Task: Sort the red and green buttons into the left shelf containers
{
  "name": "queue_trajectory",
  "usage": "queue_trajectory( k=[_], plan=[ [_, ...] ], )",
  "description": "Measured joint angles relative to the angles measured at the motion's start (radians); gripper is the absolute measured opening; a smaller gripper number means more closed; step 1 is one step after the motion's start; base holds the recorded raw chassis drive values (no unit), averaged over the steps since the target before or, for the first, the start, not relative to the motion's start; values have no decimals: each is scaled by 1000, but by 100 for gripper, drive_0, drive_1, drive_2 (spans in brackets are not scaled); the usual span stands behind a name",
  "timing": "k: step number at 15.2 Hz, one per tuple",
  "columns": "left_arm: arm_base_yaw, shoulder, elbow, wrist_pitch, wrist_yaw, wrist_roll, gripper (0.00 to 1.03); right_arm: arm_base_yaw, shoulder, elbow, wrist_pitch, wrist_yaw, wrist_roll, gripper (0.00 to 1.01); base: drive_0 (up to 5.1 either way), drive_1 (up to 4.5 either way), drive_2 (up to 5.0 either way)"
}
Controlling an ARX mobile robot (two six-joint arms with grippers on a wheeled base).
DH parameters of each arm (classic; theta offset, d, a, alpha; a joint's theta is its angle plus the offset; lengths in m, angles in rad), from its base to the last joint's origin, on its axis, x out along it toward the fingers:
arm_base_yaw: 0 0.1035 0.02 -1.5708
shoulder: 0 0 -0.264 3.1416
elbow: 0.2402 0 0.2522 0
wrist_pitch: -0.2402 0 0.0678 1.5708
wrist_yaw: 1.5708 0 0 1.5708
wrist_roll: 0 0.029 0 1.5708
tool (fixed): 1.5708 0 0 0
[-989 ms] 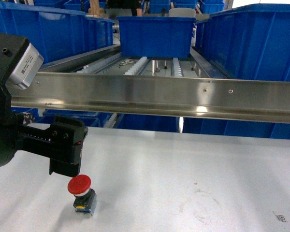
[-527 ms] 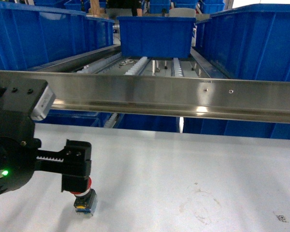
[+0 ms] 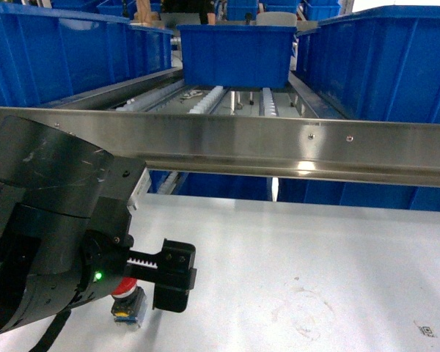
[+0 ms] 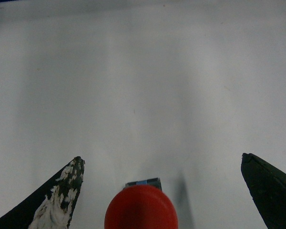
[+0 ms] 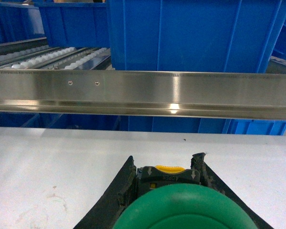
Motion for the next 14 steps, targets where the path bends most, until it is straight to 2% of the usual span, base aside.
queue_trajectory(
  k=[4,10,12,13,14],
  plan=[
    [-7,65,37,0,3,-39,98,0,0,0,0,0,0,29,0,0,0],
    [19,107,42,14,-8,-80,98,0,0,0,0,0,0,29,0,0,0],
    [31,121,44,24,35,-95,98,0,0,0,0,0,0,29,0,0,0],
    [40,180,51,54,100,-95,98,0,0,0,0,0,0,29,0,0,0],
    [46,194,53,81,106,-94,98,0,0,0,0,0,0,29,0,0,0]
  ],
)
